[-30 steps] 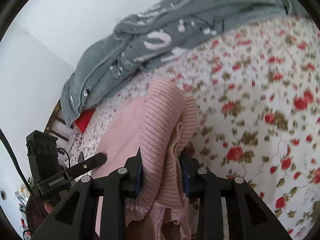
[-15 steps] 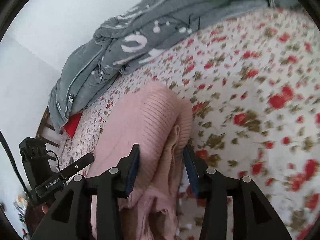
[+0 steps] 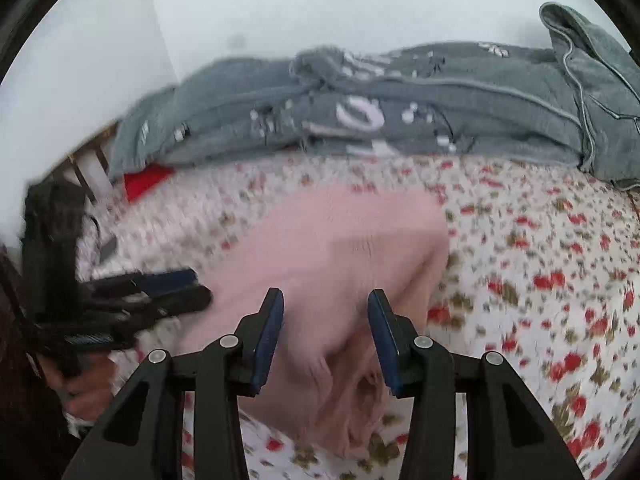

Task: Fold small clothes

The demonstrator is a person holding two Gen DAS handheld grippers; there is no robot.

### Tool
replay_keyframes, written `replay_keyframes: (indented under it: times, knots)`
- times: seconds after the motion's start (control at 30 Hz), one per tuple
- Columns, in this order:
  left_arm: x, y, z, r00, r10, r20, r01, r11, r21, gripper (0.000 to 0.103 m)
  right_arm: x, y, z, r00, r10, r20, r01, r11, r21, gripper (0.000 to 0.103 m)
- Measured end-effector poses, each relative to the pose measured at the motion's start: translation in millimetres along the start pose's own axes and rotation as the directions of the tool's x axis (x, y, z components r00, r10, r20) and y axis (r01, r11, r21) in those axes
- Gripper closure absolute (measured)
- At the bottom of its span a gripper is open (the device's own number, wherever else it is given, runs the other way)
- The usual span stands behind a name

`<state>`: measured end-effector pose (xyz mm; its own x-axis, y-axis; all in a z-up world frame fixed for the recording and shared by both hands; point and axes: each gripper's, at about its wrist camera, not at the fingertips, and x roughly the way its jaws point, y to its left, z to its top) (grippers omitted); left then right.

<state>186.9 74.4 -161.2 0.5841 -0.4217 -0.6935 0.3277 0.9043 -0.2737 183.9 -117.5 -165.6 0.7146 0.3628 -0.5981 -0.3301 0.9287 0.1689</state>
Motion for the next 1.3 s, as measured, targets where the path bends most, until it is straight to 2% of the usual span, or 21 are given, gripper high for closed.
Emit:
replay_keyframes:
  times: [0.1,0.2,0.4,0.53,0.63,0.73,0.83,0.9,1.0,1.1,1.23,1.3]
  knots:
    - [5.6,-8.6,-13.6,0.999,0.034,-0.021,-0.033,0.998,0.046,0.044,11.0,-10.4,-19.8,0.999,0.007,-0.043,-0.006,0.999,0.038,0.059]
    - [8.9,-10.4,-19.0,0.998,0.044,-0.038,-0.043,0.998,0.039,0.042,12.0,-21.2,-26.6,0.998,0.039,-0.050,-0.033,0.994,0.107,0.059]
    - [1.0,-10.7,-19.2,0.998,0.040,-0.050,-0.038,0.999,0.032,0.042,7.6,-13.4,-25.5,0.998,-0.007,-0.056,0.010,0.998,0.055,0.059]
    - [-10.6,-13.1,-21.3,0.999,0.035,-0.021,-0.034,0.998,0.060,0.042,-2.3,-16.2,-27.1,0.998,0.002,-0.063,0.002,0.998,0.059,0.059]
    - [-20.8,-11.2,-15.3,1.000,0.026,0.017,-0.027,0.998,0.063,0.042,-15.1,-17.8,-22.9,0.999,0.008,-0.046,-0.006,0.999,0.046,0.059]
    - [-23.0,-7.1,-4.6,0.999,0.033,0.034,-0.034,0.998,0.044,0.042,-27.8,-20.6,-9.0,1.000,0.025,0.012,-0.025,0.997,0.073,0.059]
    - [-19.2,-3.7,6.6,0.998,0.037,0.044,-0.038,0.999,0.022,0.042,-26.5,-22.6,1.9,0.999,0.007,0.053,-0.012,0.996,0.087,0.059]
    - [-15.9,-1.8,11.8,0.998,0.040,0.047,-0.040,0.999,0.009,0.042,-16.8,-24.7,4.6,0.999,-0.001,0.044,-0.002,0.996,0.087,0.059]
    - [-7.6,1.5,16.3,0.998,0.051,0.030,-0.051,0.999,0.004,0.042,1.3,-31.2,0.4,1.000,-0.008,-0.013,0.009,0.996,0.094,0.059]
    - [-1.0,6.6,17.9,0.998,0.062,0.020,-0.062,0.998,0.013,0.042,3.7,-34.4,-5.1,0.999,0.003,-0.048,0.000,0.998,0.069,0.059]
    - [4.2,15.6,28.9,0.998,0.059,0.033,-0.059,0.998,-0.008,0.042,-10.0,-35.9,9.1,1.000,0.020,-0.020,-0.019,0.999,0.047,0.059]
    - [9.8,18.3,40.0,0.997,0.066,0.034,-0.065,0.998,-0.015,0.042,-14.7,-36.5,23.4,1.000,0.003,0.015,-0.004,0.999,0.047,0.059]
